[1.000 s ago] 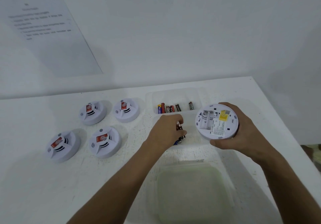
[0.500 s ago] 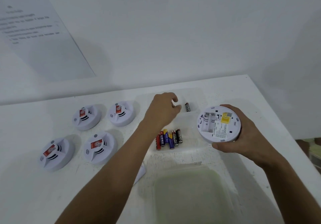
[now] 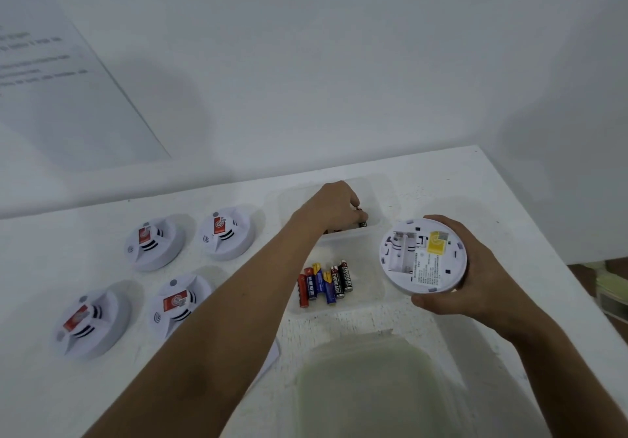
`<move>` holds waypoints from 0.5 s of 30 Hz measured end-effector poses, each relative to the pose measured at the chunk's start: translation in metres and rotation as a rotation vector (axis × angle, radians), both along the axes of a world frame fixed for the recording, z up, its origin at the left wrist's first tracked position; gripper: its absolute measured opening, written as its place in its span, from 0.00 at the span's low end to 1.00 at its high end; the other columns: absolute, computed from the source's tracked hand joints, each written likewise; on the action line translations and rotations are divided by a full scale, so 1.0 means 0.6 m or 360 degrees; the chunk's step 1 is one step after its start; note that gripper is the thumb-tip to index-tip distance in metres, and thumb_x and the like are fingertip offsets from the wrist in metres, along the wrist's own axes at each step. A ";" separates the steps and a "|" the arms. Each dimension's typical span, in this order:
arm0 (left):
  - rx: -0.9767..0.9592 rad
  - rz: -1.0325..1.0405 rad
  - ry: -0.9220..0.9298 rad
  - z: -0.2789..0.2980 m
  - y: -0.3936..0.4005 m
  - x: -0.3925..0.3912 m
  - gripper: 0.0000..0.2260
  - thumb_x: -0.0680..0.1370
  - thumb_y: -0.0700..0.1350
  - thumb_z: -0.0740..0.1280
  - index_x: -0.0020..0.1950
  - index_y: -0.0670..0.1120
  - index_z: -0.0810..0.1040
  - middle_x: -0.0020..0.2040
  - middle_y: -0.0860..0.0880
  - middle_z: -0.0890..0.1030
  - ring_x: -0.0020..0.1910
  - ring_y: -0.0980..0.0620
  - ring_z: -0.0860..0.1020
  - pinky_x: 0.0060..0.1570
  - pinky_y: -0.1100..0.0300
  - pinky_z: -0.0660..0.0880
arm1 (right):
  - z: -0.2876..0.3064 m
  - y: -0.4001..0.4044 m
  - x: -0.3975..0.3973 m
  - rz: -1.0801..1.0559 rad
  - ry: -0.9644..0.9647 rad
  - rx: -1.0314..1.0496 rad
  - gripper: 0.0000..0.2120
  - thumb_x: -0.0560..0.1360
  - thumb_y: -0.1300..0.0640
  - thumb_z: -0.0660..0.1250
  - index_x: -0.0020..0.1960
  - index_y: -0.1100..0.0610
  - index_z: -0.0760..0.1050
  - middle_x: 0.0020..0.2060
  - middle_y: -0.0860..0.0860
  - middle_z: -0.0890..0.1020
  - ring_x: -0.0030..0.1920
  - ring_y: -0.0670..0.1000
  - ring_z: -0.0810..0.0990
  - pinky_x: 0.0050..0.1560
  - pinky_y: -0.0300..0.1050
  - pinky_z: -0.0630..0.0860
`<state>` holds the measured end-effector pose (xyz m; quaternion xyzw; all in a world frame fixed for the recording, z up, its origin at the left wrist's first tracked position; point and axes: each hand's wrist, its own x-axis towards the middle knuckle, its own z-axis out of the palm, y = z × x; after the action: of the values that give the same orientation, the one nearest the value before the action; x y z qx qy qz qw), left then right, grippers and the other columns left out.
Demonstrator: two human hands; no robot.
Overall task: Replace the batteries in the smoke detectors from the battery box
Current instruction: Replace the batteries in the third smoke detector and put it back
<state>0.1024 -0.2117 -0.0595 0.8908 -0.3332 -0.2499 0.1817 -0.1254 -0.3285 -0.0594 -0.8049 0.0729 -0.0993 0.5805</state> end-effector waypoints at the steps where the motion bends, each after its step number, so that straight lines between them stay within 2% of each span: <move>1: -0.0003 0.0004 0.0006 -0.001 0.000 0.000 0.17 0.75 0.51 0.71 0.56 0.40 0.82 0.54 0.42 0.83 0.53 0.45 0.80 0.47 0.58 0.74 | -0.001 0.001 0.003 0.0004 -0.0001 -0.0008 0.44 0.53 0.48 0.79 0.67 0.46 0.68 0.58 0.40 0.78 0.61 0.45 0.78 0.55 0.35 0.78; 3: -0.0052 0.0045 0.0027 -0.001 0.001 -0.002 0.14 0.74 0.50 0.73 0.53 0.40 0.83 0.50 0.44 0.84 0.47 0.47 0.81 0.42 0.59 0.75 | -0.001 0.004 0.008 -0.0001 -0.0011 -0.0018 0.45 0.53 0.47 0.79 0.68 0.49 0.68 0.58 0.39 0.78 0.61 0.45 0.78 0.55 0.34 0.78; 7: -0.0272 0.0167 0.0110 0.013 0.013 -0.013 0.11 0.73 0.45 0.73 0.54 0.45 0.80 0.47 0.47 0.83 0.34 0.55 0.79 0.30 0.65 0.72 | 0.003 0.004 0.014 -0.0002 -0.0029 -0.0034 0.45 0.53 0.48 0.79 0.68 0.50 0.68 0.58 0.40 0.78 0.61 0.45 0.77 0.56 0.33 0.77; 10: -0.0514 0.0283 0.0065 0.041 0.036 -0.032 0.09 0.74 0.45 0.71 0.54 0.48 0.80 0.42 0.52 0.82 0.32 0.59 0.77 0.24 0.71 0.70 | 0.007 0.003 0.013 0.0004 -0.0026 -0.0027 0.44 0.54 0.54 0.81 0.67 0.46 0.68 0.58 0.38 0.78 0.61 0.43 0.77 0.53 0.31 0.77; 12: -0.0731 0.0380 -0.0005 0.063 0.054 -0.051 0.10 0.75 0.46 0.71 0.56 0.51 0.79 0.41 0.55 0.82 0.34 0.59 0.78 0.25 0.74 0.70 | 0.009 0.006 0.013 0.0019 -0.0039 -0.0012 0.43 0.55 0.58 0.81 0.66 0.44 0.68 0.57 0.37 0.78 0.61 0.42 0.77 0.52 0.31 0.77; 15: -0.1078 0.0451 -0.0006 0.095 0.078 -0.091 0.08 0.74 0.46 0.72 0.52 0.52 0.79 0.40 0.57 0.83 0.34 0.59 0.79 0.30 0.70 0.73 | 0.013 0.015 0.017 0.0063 -0.0083 0.0006 0.42 0.56 0.60 0.80 0.66 0.45 0.68 0.58 0.39 0.78 0.61 0.43 0.77 0.53 0.32 0.77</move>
<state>0.0478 -0.1647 -0.0026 0.8179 -0.2707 -0.0960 0.4986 -0.1150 -0.3196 -0.0515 -0.8022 0.0420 -0.1087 0.5856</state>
